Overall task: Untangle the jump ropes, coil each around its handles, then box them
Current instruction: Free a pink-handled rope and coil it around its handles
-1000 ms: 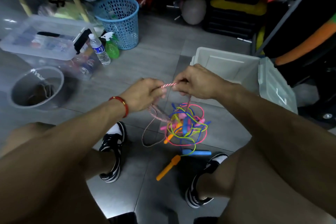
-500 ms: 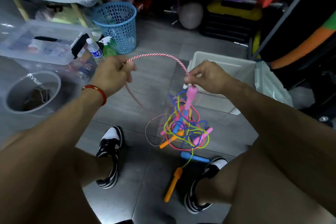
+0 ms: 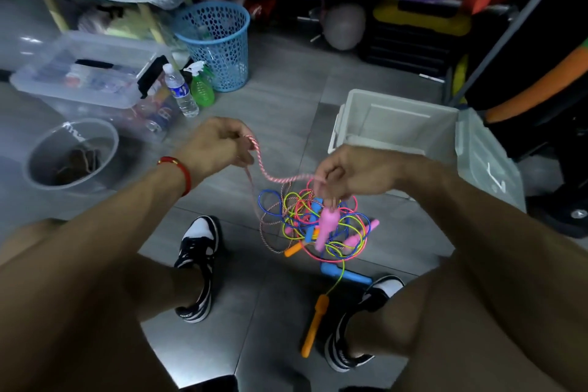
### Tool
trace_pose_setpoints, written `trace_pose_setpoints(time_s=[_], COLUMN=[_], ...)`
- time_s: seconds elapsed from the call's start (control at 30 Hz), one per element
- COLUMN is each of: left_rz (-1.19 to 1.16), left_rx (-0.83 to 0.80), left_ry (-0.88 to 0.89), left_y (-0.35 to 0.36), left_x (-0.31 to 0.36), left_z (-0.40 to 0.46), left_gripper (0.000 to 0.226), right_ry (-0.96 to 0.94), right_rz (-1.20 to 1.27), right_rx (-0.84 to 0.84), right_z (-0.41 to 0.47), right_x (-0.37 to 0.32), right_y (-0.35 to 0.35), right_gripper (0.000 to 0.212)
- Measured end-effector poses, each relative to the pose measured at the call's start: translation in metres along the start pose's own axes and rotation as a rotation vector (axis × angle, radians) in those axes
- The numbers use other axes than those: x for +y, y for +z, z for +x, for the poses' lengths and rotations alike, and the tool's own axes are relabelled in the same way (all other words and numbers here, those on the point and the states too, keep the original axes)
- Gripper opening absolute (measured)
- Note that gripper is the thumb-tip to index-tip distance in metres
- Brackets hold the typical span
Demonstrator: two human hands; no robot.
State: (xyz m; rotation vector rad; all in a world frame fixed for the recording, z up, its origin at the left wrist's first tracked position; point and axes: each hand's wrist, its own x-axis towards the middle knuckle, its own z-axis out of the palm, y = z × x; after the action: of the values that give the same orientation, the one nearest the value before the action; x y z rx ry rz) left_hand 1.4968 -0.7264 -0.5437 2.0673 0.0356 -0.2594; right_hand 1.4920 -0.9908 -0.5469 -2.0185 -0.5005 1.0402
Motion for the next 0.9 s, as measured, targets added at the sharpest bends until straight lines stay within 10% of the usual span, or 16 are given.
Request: trace_pose_setpoints(time_s=[0.1, 0.33, 0.53, 0.73, 0.9], left_rz=[-0.263, 0.036, 0.011, 0.779, 1.099], left_rx=[-0.132, -0.386, -0.435, -0.219, -0.403], left_ry=[-0.016, 0.237, 0.231, 0.036, -0.071], left_y=[-0.003, 0.02, -0.001, -0.055, -0.043], left_x=[0.003, 0.004, 0.014, -0.064, -0.092], left_z=[-0.012, -0.035, -0.039, -0.015, -0.022], left_gripper=[0.015, 0.019, 0.023, 0.046, 0.042], right_ry=[0.076, -0.045, 0.056, 0.399, -0.03], right_rz=[-0.216, -0.162, -0.553, -1.103, -0.282], right_rx=[-0.236, 0.167, 0.029, 0.347, 0.216], right_z=[0.0, 0.033, 0.048, 0.037, 0.02], right_x=[-0.002, -0.014, -0.002, 0.014, -0.021], right_y=[0.014, 0.034, 0.031, -0.018, 0.0], right_gripper=[0.014, 0.05, 0.023, 0.032, 0.033])
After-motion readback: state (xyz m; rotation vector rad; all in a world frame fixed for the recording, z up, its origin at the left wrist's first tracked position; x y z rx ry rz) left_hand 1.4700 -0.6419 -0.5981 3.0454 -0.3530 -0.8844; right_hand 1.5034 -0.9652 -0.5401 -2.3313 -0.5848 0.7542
